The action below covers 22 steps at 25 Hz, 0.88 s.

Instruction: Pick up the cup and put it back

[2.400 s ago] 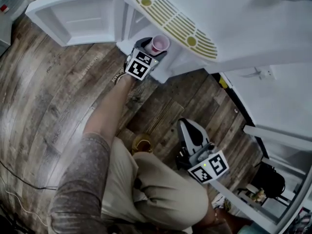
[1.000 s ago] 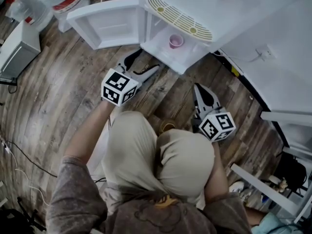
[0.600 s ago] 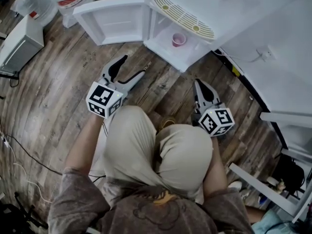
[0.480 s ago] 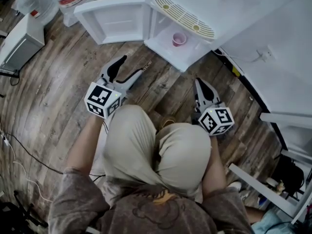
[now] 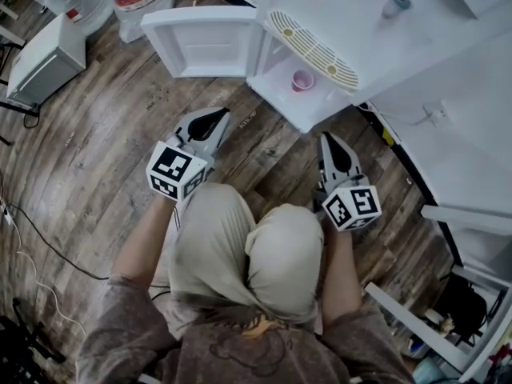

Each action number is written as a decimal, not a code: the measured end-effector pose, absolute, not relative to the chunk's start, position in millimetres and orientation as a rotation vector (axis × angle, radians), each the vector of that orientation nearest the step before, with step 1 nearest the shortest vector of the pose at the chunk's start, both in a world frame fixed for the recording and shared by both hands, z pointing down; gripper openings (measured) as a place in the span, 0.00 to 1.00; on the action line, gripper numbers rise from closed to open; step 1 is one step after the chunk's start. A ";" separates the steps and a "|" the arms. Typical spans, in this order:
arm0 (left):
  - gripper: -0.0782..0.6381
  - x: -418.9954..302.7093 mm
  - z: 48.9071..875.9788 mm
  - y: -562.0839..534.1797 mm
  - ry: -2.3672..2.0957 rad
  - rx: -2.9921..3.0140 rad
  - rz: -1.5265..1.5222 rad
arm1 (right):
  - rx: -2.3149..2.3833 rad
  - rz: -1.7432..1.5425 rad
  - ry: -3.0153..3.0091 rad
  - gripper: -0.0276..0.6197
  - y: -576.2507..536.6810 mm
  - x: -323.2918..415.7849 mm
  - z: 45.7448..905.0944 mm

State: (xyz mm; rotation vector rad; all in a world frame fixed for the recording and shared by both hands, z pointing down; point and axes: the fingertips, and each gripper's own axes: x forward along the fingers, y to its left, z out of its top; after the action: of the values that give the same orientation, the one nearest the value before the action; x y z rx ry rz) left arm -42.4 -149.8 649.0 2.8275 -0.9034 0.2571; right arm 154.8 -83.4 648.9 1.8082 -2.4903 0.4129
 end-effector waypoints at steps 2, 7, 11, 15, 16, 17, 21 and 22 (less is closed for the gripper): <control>0.11 -41.8 630.1 -150.6 -0.894 2.827 0.259 | 1.760 0.412 -2.491 0.05 -83.5 150.8 631.7; 0.11 -44.6 548.0 -151.6 -0.906 2.805 0.235 | 1.708 0.434 -2.476 0.05 -83.7 144.5 562.2; 0.11 -51.2 469.1 -144.4 -0.912 2.753 0.211 | 1.606 0.430 -2.476 0.05 -79.9 127.4 491.1; 0.11 -52.8 387.2 -141.6 -0.912 2.722 0.209 | 1.544 0.480 -2.528 0.05 -77.4 111.1 403.7; 0.11 -52.6 366.5 -141.4 -0.908 2.708 0.203 | 1.527 0.491 -2.539 0.05 -77.5 108.3 381.7; 0.11 -51.8 344.8 -140.6 -0.904 2.694 0.195 | 1.511 0.496 -2.547 0.05 -77.8 106.1 359.5; 0.11 -41.1 250.9 -125.1 -0.892 2.692 0.201 | 1.492 0.504 -2.569 0.05 -70.6 104.9 266.7; 0.11 -37.7 227.9 -119.7 -0.891 2.692 0.201 | 1.491 0.502 -2.573 0.05 -67.4 105.9 244.3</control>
State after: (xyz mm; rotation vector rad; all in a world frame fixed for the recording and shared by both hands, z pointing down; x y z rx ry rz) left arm -37.7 -119.7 227.9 2.6922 -0.8906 0.2007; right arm 105.9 -67.4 244.3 1.4914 -2.5732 0.5024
